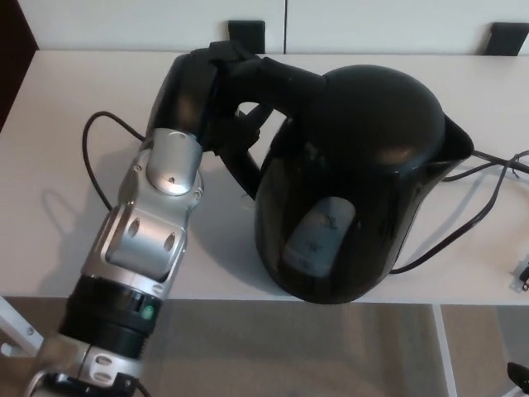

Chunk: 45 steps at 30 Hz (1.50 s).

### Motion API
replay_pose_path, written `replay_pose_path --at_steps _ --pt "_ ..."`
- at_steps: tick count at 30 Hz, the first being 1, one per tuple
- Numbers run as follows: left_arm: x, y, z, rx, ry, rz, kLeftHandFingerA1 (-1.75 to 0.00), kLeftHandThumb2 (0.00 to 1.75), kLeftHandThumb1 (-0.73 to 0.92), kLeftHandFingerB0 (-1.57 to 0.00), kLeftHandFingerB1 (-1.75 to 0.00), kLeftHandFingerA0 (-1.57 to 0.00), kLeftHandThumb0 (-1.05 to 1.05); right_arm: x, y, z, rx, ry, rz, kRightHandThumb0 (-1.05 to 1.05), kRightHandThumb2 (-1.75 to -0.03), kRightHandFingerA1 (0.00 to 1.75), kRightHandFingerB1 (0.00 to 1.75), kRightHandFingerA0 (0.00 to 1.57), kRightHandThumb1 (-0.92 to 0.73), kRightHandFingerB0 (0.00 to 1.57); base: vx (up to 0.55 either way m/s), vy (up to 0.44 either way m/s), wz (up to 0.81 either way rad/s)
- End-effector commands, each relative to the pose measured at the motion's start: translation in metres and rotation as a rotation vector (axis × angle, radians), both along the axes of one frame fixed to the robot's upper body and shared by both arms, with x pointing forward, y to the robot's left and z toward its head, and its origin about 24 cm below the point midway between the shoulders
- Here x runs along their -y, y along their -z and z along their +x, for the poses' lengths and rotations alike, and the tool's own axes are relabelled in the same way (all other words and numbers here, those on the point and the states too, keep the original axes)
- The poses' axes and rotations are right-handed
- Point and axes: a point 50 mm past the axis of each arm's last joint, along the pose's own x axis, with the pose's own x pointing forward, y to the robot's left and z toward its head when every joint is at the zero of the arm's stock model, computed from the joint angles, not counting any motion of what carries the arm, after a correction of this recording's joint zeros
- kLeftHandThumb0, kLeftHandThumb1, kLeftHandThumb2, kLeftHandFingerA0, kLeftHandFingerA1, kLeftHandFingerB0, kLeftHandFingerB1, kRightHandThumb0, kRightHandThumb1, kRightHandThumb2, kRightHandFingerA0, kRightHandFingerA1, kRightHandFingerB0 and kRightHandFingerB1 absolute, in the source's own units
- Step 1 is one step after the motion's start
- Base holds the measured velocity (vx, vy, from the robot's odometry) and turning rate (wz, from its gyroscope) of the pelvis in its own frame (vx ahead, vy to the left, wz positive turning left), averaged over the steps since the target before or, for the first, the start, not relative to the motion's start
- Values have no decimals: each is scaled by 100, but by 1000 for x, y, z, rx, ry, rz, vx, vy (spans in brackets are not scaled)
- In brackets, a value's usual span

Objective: The robot walk towards a table in front and uses its left hand to pick up the pot from the base and places it on the table

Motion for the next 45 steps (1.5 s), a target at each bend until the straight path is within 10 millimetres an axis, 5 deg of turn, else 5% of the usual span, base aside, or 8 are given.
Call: replay_pose_path --at_steps 1,2,9,14,21,26,28,45 --pt "4 16 -5 -67 8 -120 -147 66 88 -62 -115 -96 -20 6 -1 -1 -7 18 2 -105 -75 102 46 0 -80 0 0 0 0" --pt "3 16 -5 -77 5 -159 -159 70 84 -58 -116 -83 -23 6 -1 -1 -7 15 0 -105 -75 104 48 0 -83 0 0 0 0" --pt "-12 -11 -4 -157 -29 -741 -169 66 82 -67 -125 -85 -16 4 -1 -3 -8 -14 -36 -105 -72 108 64 0 -88 0 0 0 0" --pt "-15 -24 -6 -168 -40 -883 -164 70 81 -70 -117 -89 -16 3 0 -4 -13 -4 -27 -105 -73 107 62 0 -90 0 0 0 0" --pt "-25 -81 -9 -123 76 -1133 -145 76 83 -76 -116 -110 -17 3 0 -1 -22 -20 -37 -105 -73 86 58 0 -89 0 0 0 0" --pt "-30 -104 -12 -91 115 -1207 -138 81 77 -84 -119 -115 -17 2 -1 2 -22 -28 -37 -105 -76 99 61 0 -88 0 0 0 0" --pt "-33 -113 -13 -76 136 -1237 -136 82 75 -86 -116 -116 -15 2 0 1 -28 -22 -31 -105 -73 86 56 0 -88 0 0 0 0" --pt "-66 -130 -12 -48 82 -1267 -140 75 79 -79 -112 -116 -14 1 0 4 -24 -36 -30 -105 -72 95 60 0 -90 0 0 0 0"
